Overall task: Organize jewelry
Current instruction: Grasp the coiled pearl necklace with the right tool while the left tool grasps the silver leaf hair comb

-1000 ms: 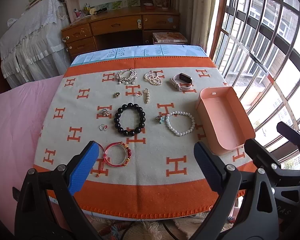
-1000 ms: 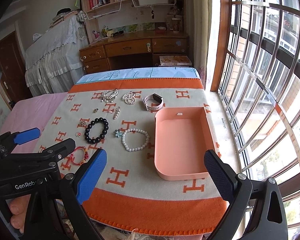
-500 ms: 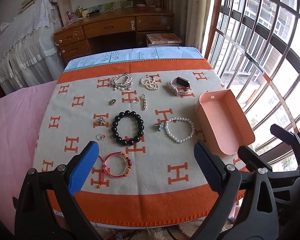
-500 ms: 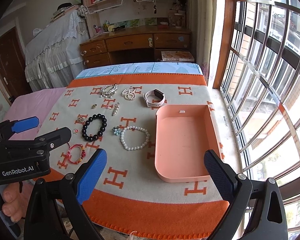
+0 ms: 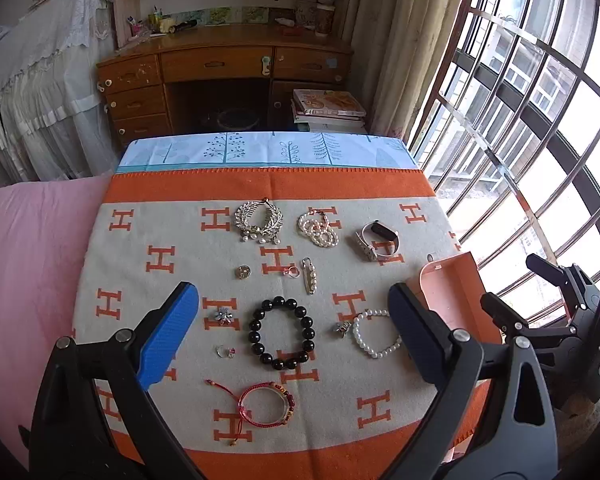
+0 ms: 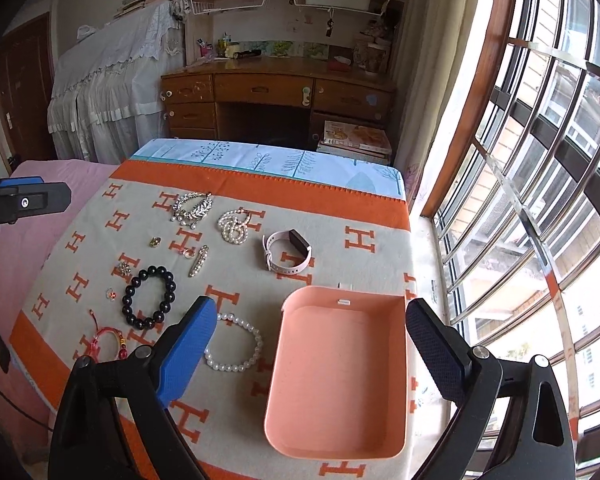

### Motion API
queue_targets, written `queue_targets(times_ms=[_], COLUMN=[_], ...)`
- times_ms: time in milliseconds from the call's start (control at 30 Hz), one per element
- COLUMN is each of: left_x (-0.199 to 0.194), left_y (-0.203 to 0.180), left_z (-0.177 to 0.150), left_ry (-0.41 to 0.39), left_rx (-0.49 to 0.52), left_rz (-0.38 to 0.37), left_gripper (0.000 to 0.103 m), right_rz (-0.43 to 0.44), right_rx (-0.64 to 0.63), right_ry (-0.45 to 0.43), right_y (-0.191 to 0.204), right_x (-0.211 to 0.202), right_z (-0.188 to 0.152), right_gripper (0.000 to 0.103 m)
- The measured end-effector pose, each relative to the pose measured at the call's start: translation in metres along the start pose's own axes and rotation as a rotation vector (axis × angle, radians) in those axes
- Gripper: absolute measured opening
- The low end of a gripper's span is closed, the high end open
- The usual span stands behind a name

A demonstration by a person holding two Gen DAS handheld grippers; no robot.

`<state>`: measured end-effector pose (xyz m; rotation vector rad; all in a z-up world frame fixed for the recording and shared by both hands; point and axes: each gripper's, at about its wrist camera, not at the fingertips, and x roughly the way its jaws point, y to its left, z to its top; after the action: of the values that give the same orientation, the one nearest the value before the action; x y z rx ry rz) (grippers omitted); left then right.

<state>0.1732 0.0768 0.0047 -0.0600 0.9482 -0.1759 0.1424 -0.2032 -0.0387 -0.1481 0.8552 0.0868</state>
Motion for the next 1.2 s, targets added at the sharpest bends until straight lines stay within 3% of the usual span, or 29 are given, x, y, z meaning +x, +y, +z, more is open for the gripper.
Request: queue_targets(times_ms=[133,267,433,567,733,933,1033,1100,1200], left_x=[0.022,0.058,0.134,0.196,0.249,0.276,0.284,0.288,0.294], left_y=[0.002,0.004,0.025,0.053,0.081,0.09,0.088,0.085,0.085], left_z=[0.028,0.051,0.072,0.078,0.078,0.078,0.081,0.081,0.08], left_ry=[0.017,0.024,0.115,0.2,0.272,0.282,0.293,0.3,0.311], left_rx=[0.036,0.056,0.04,0.001,-0.08,-0.086,-0.073,-0.069,-0.075], left_rz=[0.001,0.045,0.103,0.136,0.14,0.128,0.133,0.138,0.143], left_gripper=[0.095,0.095,0.094,0.078,0.077,0.077,0.077,0.077,0.077], right_rz=[0.09,0.162,0.266,0.283,0.278,0.267,0.248,0.224,0.203], right_rx=[0.058,0.102,0.125,0.081,0.043,0.02,-0.019,-0.035,-0.033], right_ry=[0.079,0.133,0.211,0.288,0.389,0.417,0.407,0.402,0.398], right_y=[-0.012,-0.013,0.006,0.045,0.066,0.085,0.096,0.102,0.099], right_x=[0.038,0.084,0.155,0.218,0.282,0.317,0.317,0.319,0.32], right_z=[0.044,0.084,0.125,0.139,0.143,0.136,0.128,0.129,0.131], right_gripper=[0.077,0.071,0.066,0.062,0.059,0.059,0.047,0.031,0.017])
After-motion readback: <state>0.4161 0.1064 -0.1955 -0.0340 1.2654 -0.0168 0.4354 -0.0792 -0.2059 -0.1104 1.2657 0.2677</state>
